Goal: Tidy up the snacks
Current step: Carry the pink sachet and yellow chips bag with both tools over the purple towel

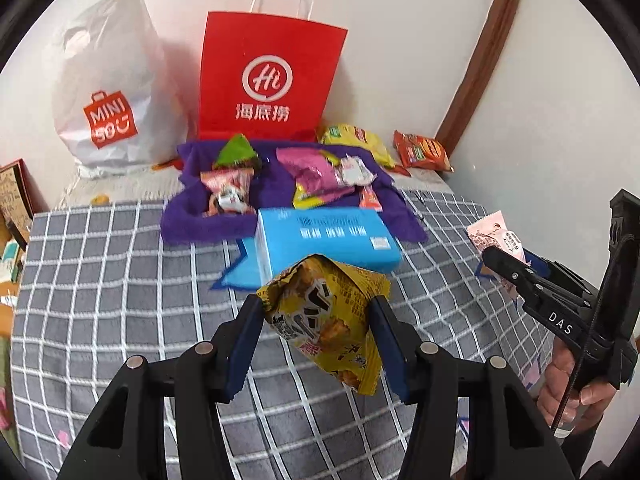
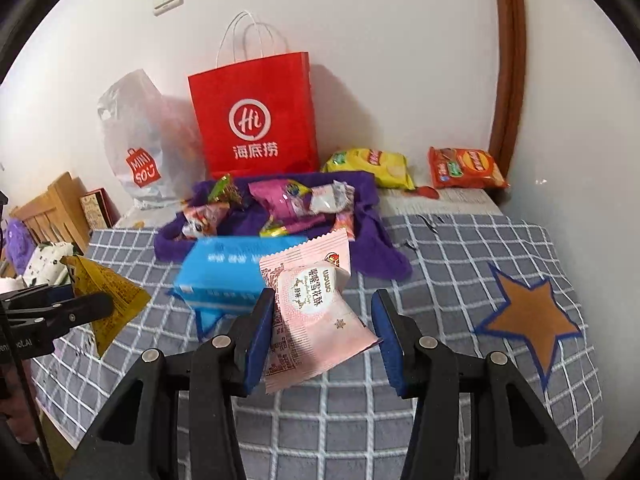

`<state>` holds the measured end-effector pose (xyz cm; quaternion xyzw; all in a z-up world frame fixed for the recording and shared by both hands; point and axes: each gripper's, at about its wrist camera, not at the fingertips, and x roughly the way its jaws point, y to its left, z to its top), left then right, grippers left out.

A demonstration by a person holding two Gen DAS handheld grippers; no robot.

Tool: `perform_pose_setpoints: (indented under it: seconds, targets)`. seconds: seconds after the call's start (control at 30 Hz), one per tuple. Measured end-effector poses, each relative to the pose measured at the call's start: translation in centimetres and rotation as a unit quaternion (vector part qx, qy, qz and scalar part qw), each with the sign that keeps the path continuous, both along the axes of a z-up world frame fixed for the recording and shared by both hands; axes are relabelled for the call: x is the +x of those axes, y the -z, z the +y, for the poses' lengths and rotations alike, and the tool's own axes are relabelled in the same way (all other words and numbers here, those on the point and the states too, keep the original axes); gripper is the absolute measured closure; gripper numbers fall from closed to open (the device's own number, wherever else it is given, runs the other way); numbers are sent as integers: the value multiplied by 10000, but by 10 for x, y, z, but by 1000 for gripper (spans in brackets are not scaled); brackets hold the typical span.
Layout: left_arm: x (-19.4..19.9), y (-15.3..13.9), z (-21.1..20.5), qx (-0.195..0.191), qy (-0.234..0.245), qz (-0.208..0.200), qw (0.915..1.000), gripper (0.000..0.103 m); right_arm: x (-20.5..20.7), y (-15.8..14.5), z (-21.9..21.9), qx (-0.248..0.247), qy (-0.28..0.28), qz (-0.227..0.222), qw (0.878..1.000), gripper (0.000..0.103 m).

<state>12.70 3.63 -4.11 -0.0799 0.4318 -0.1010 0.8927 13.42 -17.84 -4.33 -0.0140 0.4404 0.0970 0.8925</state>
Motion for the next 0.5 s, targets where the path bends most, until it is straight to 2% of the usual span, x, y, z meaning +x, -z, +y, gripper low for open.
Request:
perform_pose_setpoints:
  seconds: [0.5]
  targets:
    - [69,-29,19,-52,-85,-99,9999,50,80,-15,32,127,-149,-26,9998,55]
